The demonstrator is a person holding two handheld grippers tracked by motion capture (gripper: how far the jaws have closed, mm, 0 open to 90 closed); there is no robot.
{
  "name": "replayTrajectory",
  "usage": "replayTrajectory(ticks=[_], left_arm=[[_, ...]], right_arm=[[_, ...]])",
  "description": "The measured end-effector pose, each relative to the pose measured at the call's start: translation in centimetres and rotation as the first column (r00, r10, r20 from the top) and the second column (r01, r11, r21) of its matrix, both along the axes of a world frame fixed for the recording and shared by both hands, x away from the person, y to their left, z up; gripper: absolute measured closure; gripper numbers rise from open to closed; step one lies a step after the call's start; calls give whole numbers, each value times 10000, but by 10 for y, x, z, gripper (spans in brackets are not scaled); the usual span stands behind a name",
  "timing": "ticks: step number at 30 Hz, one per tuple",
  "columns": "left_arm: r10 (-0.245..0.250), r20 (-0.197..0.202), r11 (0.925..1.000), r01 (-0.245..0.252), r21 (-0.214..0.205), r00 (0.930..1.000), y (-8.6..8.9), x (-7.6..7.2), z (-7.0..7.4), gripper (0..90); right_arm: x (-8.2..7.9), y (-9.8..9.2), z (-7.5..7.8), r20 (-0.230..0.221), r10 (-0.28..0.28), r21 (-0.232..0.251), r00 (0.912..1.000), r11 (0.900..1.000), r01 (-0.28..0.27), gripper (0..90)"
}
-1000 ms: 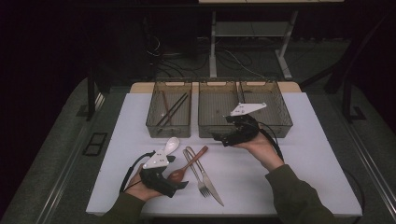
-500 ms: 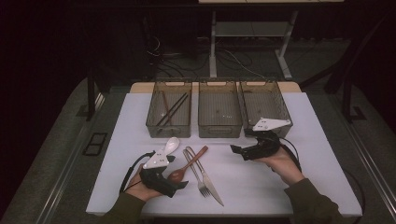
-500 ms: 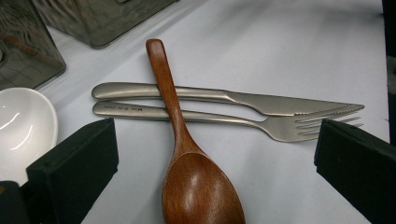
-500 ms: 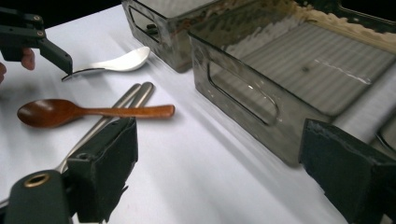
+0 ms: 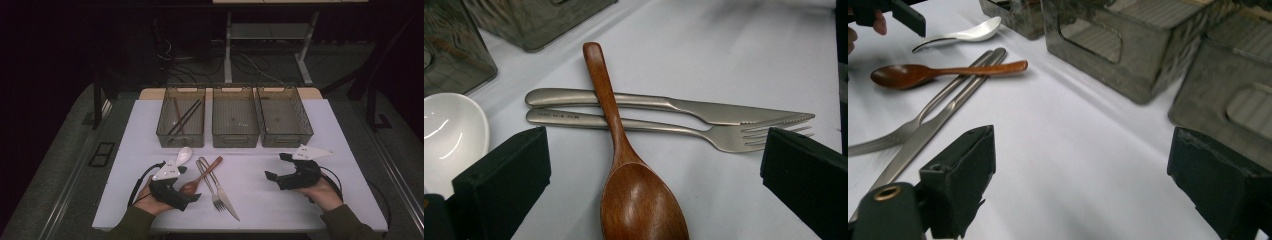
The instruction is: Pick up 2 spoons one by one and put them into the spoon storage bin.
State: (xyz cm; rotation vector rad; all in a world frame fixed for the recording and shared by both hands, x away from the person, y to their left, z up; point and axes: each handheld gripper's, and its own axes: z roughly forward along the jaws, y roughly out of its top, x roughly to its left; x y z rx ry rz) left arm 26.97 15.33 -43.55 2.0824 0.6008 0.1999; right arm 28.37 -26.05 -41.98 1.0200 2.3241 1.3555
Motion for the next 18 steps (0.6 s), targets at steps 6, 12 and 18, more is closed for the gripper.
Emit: replayTrajectory(ticks=[6,12,18], left_arm=[[105,57,9999,-105,-92,9999,1,-1,2,0],[115,16,9999,-115,-1,9999,0,1,0,0],[171,163,9998,-173,96,9997,2,3,3,0]], right_arm=[[-14,-19,-7,-103,-264,419,9996,9988,268,123],[-26,-30,-15,-270,-312,577,9991,9978,327,122],[-34,-35,-19,-398,-490,522,9980,9973,510,122]])
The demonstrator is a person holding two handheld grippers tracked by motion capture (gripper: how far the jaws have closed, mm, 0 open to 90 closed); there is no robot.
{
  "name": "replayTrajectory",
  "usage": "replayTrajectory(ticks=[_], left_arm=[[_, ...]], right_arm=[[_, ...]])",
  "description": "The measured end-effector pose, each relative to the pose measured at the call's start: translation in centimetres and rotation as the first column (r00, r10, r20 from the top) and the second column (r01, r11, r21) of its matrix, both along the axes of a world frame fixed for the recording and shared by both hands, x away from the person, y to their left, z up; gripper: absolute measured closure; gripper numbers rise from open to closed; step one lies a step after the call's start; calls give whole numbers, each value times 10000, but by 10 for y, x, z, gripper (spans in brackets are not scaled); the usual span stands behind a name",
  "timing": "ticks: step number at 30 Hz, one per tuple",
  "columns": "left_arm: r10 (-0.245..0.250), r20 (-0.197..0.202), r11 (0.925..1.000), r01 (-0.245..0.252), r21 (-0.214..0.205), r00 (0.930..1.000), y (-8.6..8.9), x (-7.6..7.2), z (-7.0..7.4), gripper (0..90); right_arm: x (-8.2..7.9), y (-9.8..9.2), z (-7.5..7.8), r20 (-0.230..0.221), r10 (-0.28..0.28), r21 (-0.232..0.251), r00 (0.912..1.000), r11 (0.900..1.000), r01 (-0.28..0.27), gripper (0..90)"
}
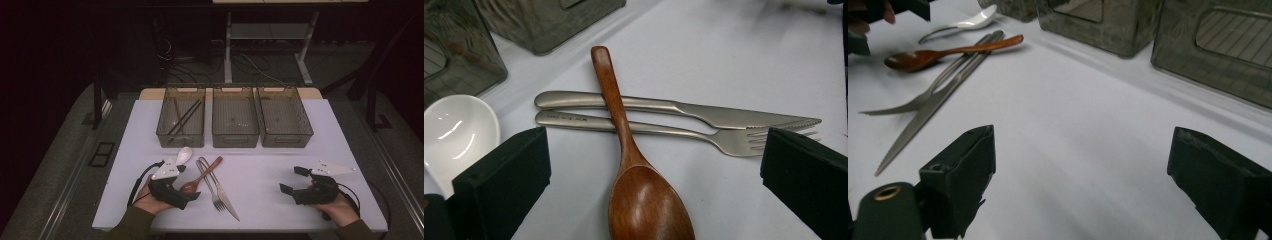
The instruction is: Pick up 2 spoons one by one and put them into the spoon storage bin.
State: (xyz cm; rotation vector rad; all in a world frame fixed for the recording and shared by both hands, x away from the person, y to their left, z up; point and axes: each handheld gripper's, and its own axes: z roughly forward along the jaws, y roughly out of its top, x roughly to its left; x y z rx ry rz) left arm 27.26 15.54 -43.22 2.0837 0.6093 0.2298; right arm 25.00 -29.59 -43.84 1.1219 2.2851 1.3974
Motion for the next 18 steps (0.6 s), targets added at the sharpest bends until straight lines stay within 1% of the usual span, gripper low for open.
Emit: replayTrajectory(ticks=[1,5,7,10,11,13,15,16,18], left_arm=[[85,24,9999,-85,-60,10000,0,1,1,0],[173,217,9998,-176,118,9996,2,11,4,0],[251,240,9994,-257,239,9994,3,17,4,0],[401,376,9982,-417,434,9985,5,28,6,15],[451,369,9981,-466,402,9983,5,31,7,22],[566,517,9975,-587,391,9971,7,40,9,33],[642,634,9965,-674,500,9959,8,47,11,39],[684,643,9961,-718,518,9956,8,51,12,44],[695,518,9959,-723,537,9962,10,58,14,70]], right_arm=[[-1,-1,0,-28,21,-42,10000,10000,-21,122],[-3,-2,1,42,-2,39,10000,10000,2,123],[-2,-2,1,30,3,-37,10000,10000,-3,122],[-2,-2,2,63,-31,-35,10000,10000,31,122],[-2,-2,2,95,-42,-16,9999,10000,42,122],[-2,-2,2,96,-46,-27,9999,10000,46,122],[-1,-2,2,103,-31,-2,9999,10000,31,122],[-2,-2,2,118,-18,-17,9999,10000,18,122],[-2,-1,3,171,-6,-25,9999,10000,7,122]])
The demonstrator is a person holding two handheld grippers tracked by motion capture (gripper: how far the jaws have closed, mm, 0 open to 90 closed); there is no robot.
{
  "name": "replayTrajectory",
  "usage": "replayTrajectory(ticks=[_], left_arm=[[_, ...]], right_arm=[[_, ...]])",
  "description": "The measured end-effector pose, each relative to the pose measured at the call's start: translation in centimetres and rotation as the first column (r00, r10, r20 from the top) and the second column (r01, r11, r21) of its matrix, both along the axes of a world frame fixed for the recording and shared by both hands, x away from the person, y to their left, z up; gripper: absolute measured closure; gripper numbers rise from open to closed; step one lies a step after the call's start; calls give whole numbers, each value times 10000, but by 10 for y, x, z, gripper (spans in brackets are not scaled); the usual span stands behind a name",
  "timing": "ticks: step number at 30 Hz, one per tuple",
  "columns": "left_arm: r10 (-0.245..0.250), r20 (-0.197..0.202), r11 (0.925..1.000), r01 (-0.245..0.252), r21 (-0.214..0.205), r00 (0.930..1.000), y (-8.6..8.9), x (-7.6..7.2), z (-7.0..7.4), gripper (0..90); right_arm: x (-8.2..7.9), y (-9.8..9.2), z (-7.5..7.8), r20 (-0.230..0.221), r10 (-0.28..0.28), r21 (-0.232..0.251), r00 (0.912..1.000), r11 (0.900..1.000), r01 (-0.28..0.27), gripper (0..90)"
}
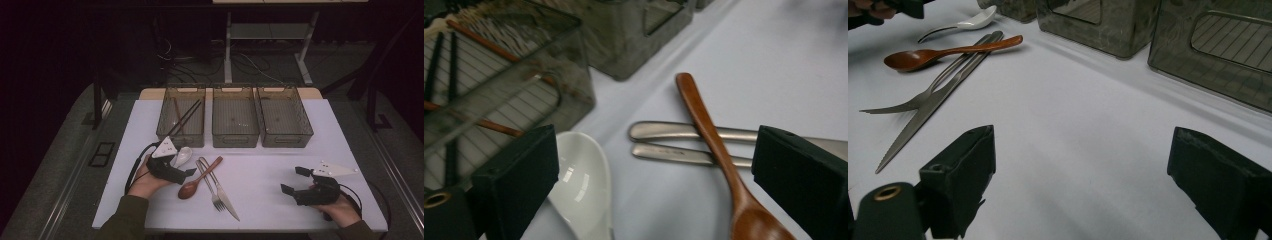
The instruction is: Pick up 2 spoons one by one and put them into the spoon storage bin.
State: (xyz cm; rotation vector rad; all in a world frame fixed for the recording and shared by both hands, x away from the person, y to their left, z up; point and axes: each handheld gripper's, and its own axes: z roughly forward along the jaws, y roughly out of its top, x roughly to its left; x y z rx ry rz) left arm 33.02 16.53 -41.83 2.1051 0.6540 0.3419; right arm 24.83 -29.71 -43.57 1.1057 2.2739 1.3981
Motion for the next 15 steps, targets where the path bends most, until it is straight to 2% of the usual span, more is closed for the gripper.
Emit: replayTrajectory(ticks=[3,8,12,15], left_arm=[[146,-265,9999,-148,-68,9995,3,9,-1,111],[479,-306,9988,-480,-2,9984,8,21,-2,227],[720,-577,9967,-739,-327,9957,13,30,-4,329],[752,-856,9971,-761,-82,9935,15,32,-8,404]], right_arm=[[0,0,1,3,17,10,10000,10000,-17,122],[0,0,0,8,41,2,10000,10000,-41,122],[0,0,0,19,43,-16,10000,10000,-43,122],[0,1,0,-15,23,-45,10000,10000,-23,123]])
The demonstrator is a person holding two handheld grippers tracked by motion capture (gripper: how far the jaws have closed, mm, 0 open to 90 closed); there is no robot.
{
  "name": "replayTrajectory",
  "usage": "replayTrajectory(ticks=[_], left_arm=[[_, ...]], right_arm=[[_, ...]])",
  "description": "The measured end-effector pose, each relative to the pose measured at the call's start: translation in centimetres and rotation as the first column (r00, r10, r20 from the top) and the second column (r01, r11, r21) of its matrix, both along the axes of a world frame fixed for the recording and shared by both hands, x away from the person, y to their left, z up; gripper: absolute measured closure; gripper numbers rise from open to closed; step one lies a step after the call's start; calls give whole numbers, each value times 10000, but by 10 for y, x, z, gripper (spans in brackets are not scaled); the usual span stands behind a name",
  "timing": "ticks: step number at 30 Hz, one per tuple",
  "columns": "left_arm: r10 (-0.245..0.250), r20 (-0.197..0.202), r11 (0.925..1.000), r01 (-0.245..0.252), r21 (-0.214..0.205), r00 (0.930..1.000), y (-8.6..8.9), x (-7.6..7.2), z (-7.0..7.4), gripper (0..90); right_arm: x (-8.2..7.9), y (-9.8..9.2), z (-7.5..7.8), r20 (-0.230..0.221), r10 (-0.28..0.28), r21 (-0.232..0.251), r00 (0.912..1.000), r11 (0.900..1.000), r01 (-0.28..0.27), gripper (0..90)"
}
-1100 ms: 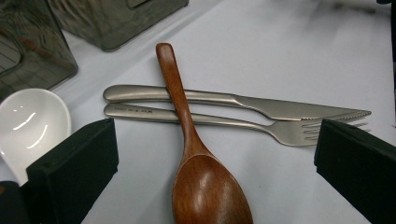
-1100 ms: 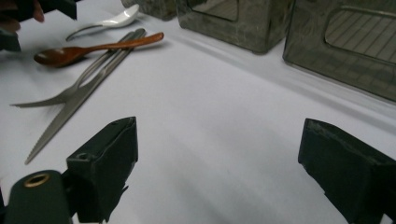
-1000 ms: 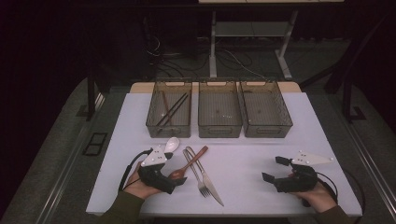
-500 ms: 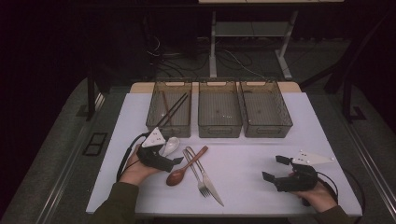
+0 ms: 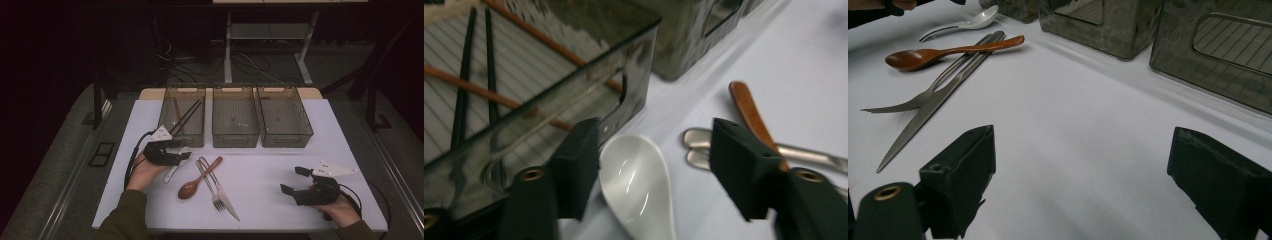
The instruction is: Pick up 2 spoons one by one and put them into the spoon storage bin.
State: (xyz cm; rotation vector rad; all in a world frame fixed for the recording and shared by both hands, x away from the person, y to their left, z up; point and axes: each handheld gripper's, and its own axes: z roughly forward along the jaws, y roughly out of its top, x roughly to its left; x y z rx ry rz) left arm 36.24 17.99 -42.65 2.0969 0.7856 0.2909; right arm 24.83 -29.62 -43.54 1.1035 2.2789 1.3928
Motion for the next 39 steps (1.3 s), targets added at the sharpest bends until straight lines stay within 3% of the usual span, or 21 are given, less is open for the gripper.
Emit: replayTrajectory(ticks=[3,6,8,14,39], left_arm=[[63,-103,9994,-60,336,9999,0,2,-4,437],[155,-403,9996,-146,239,9991,0,5,-9,460],[220,-422,9988,-200,457,9989,-1,7,-11,469],[332,-597,9977,-295,607,9977,0,9,-16,476],[153,-1029,9970,-74,766,9946,-5,8,-22,563]], right_arm=[[0,0,0,4,13,6,10000,10000,-13,123],[0,0,0,18,18,-43,10000,10000,-18,123],[0,0,-1,19,24,-59,10000,10000,-24,123],[0,1,0,55,39,-143,10000,9999,-38,123],[0,2,-1,66,142,-324,9999,9994,-140,123]])
